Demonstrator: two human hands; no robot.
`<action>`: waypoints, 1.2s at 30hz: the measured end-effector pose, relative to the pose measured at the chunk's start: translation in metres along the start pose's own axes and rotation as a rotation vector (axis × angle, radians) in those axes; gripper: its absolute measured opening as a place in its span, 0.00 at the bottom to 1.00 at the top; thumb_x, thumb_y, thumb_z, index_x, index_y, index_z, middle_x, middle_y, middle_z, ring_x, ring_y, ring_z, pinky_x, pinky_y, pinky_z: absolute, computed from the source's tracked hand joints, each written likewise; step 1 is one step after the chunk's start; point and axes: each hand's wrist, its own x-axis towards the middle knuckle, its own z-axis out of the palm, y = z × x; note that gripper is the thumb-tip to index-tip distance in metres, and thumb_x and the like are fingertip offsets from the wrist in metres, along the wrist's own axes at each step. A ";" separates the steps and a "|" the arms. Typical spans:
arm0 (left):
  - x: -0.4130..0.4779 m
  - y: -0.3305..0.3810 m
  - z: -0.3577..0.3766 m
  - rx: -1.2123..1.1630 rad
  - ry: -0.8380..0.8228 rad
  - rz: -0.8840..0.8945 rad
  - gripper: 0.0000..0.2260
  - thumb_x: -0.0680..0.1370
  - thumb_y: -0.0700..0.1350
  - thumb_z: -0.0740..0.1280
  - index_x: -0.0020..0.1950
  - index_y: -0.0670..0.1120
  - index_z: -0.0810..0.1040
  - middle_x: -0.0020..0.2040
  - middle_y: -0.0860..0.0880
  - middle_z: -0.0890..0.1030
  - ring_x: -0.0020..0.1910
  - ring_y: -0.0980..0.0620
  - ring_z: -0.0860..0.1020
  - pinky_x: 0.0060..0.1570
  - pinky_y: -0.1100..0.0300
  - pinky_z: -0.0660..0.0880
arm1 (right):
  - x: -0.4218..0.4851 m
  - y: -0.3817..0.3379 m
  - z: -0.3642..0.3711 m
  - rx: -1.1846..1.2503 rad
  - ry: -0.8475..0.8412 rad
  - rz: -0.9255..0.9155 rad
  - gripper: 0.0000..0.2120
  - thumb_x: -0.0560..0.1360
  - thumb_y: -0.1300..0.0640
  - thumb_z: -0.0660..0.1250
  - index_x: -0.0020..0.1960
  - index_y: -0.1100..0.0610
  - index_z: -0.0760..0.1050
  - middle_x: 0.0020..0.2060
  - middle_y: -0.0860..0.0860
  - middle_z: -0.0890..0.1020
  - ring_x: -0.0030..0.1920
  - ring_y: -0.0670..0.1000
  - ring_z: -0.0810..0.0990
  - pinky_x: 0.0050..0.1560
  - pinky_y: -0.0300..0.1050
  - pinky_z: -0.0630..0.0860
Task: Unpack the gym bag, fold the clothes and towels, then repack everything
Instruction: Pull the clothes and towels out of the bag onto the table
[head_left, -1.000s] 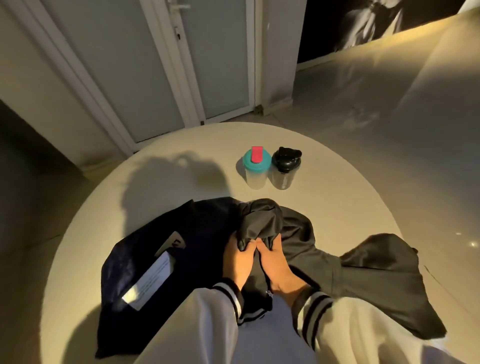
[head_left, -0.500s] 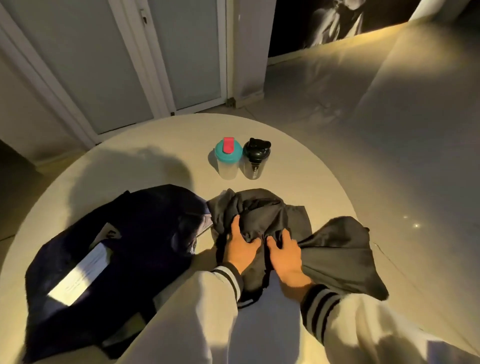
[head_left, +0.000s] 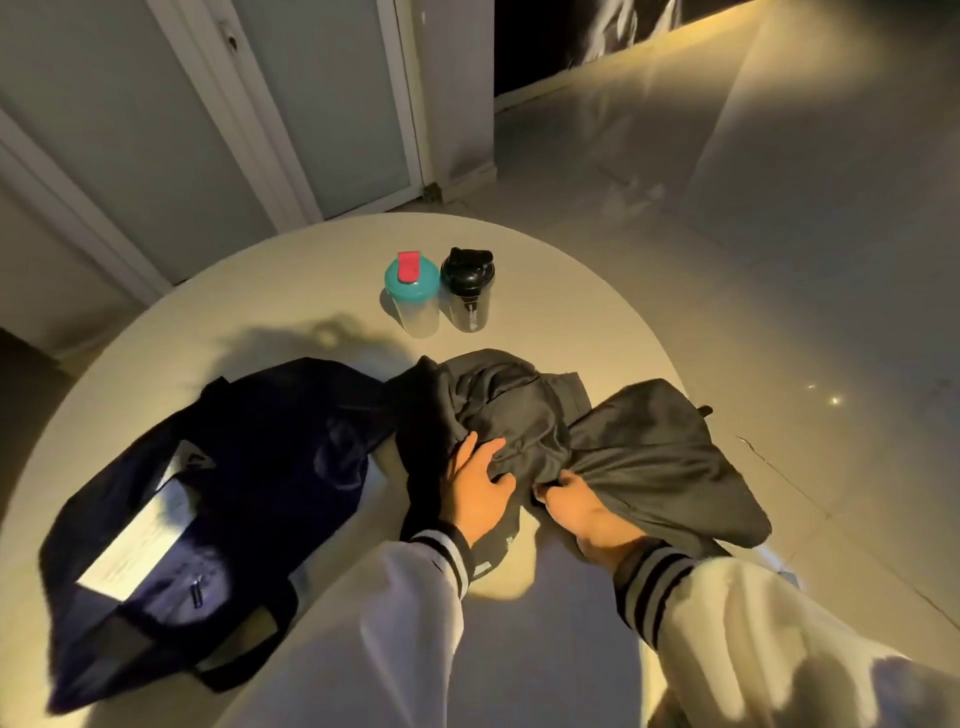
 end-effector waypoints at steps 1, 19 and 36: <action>-0.001 0.001 -0.002 -0.016 0.010 0.003 0.21 0.80 0.44 0.68 0.73 0.51 0.73 0.80 0.46 0.60 0.78 0.46 0.60 0.76 0.48 0.60 | -0.005 -0.008 0.005 0.090 -0.070 -0.016 0.19 0.73 0.56 0.68 0.63 0.58 0.77 0.60 0.57 0.81 0.60 0.58 0.79 0.63 0.54 0.75; -0.006 0.050 0.082 0.320 -0.202 -0.047 0.20 0.80 0.50 0.63 0.73 0.60 0.72 0.79 0.55 0.63 0.78 0.48 0.58 0.78 0.46 0.46 | -0.012 0.035 -0.076 -0.390 0.046 0.146 0.33 0.79 0.46 0.63 0.80 0.40 0.53 0.80 0.59 0.46 0.79 0.63 0.47 0.77 0.53 0.51; -0.007 0.075 0.057 0.045 0.156 0.132 0.17 0.82 0.42 0.64 0.72 0.49 0.73 0.70 0.47 0.74 0.70 0.49 0.71 0.71 0.52 0.68 | -0.035 -0.012 -0.053 0.457 0.008 -0.183 0.11 0.82 0.50 0.59 0.60 0.50 0.76 0.53 0.50 0.80 0.53 0.50 0.79 0.56 0.47 0.75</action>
